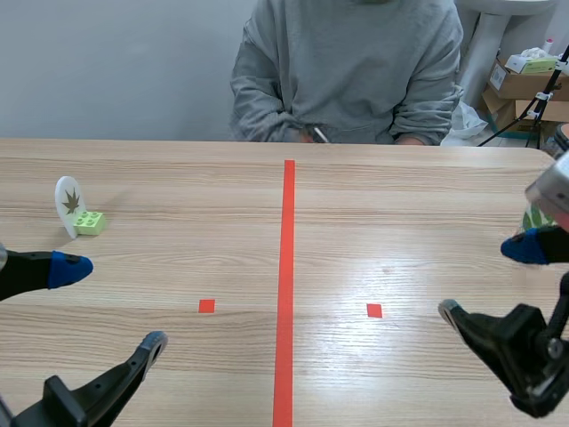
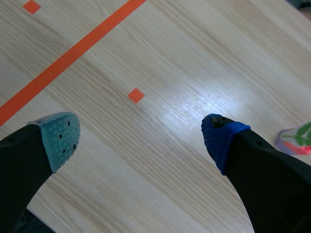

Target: Do the leaf sorting experiment

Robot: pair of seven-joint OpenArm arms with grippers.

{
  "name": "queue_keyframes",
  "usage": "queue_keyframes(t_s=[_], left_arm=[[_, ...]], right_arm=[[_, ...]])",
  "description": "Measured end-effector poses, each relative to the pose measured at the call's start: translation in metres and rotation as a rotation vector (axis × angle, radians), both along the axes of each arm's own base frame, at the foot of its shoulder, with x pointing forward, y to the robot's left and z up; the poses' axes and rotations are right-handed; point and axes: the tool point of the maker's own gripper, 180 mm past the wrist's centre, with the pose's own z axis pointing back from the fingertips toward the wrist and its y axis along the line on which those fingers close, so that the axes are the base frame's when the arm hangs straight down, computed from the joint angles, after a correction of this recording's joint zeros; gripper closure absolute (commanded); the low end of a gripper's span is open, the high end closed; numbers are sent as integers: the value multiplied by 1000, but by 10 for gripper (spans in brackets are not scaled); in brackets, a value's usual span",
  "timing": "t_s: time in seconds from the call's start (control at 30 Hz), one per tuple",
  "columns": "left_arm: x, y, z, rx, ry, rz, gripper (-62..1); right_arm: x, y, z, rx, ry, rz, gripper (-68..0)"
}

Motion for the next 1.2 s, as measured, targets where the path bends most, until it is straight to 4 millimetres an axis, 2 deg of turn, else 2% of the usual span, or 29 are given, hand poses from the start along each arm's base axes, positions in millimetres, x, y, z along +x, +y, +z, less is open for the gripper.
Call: queue_keyframes(t_s=[0.23, 0.4, 1.2], left_arm=[[-10, -1, -5, 7, 34, -13, -568], [-11, -1, -5, 7, 36, -14, -568], [-10, -2, -3, 3, 31, -15, -568]], right_arm=[[-13, -9, -12, 69, 44, 8, -510], [-12, -5, -7, 129, 41, -5, -510], [-15, -9, -13, 97, 72, -9, -510]])
